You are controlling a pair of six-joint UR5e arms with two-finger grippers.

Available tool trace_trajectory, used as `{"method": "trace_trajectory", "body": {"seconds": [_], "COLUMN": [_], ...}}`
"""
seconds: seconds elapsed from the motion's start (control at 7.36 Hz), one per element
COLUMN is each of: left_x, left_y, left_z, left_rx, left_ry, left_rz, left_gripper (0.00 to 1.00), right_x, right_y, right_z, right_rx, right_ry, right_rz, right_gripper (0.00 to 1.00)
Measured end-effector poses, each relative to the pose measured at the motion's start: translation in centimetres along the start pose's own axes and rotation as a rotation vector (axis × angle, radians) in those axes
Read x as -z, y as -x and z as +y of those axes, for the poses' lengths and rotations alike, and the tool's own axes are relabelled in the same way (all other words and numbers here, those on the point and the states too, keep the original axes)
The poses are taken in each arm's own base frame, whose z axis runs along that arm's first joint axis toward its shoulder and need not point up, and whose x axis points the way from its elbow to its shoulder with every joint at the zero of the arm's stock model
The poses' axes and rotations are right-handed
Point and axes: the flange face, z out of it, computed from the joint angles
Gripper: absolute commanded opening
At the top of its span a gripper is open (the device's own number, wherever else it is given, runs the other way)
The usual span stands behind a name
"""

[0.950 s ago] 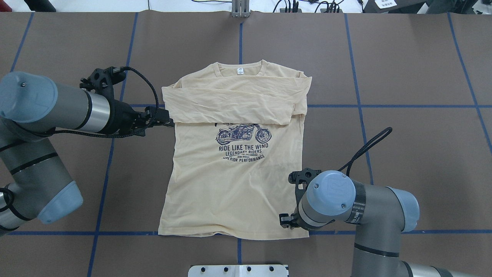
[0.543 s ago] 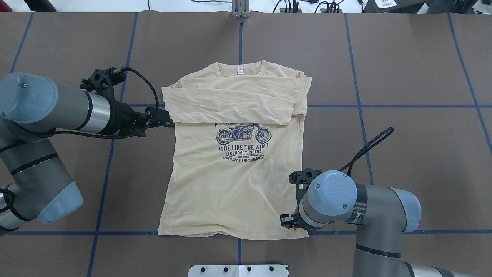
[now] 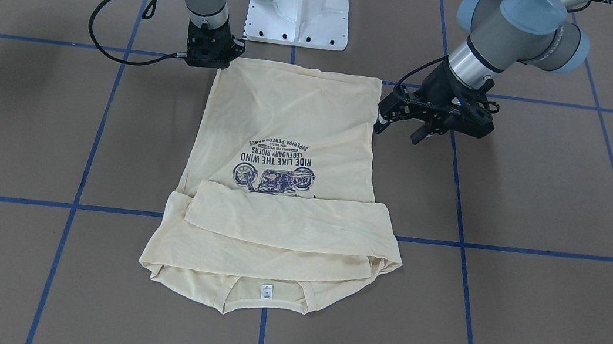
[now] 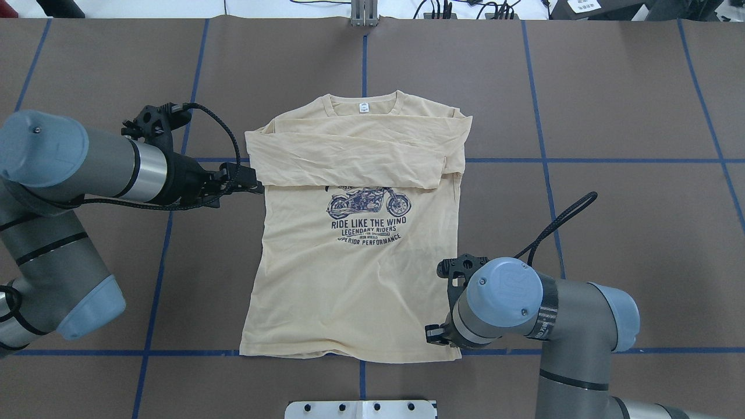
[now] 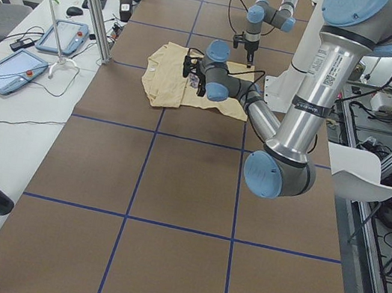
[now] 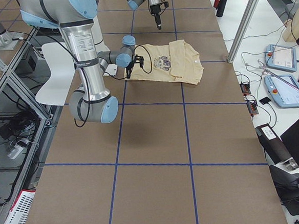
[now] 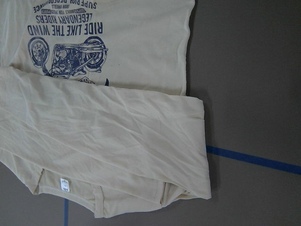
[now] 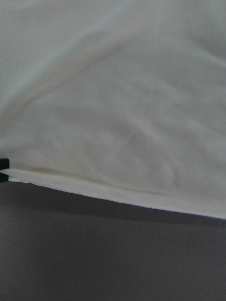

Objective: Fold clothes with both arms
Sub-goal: 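Lower the right gripper to the hem corner nearest the robot and grasp, then grasp the other hem corner with the left gripper while the right gripper holds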

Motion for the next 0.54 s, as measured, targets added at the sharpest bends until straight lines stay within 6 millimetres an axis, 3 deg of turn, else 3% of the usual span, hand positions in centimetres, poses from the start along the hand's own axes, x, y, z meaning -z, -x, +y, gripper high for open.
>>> {"method": "trace_trajectory", "body": {"seconds": [0.27,0.54], "left_x": [0.0,-0.3], "left_y": [1.5,3.9], "left_z": [0.6,3.6], "left_rx": [0.013,0.022], "left_ry": [0.009,0.038], "left_rz": [-0.032,-0.09], "left_gripper": [1.0,1.0], "right_x": [0.9,2.4], "right_y": [0.3,1.0], "right_z": [0.2,0.5], "right_rx": [0.006,0.016], "right_ry": [-0.005,-0.014], "right_rz": [-0.018,-0.049], "right_gripper": [0.0,0.0]}}
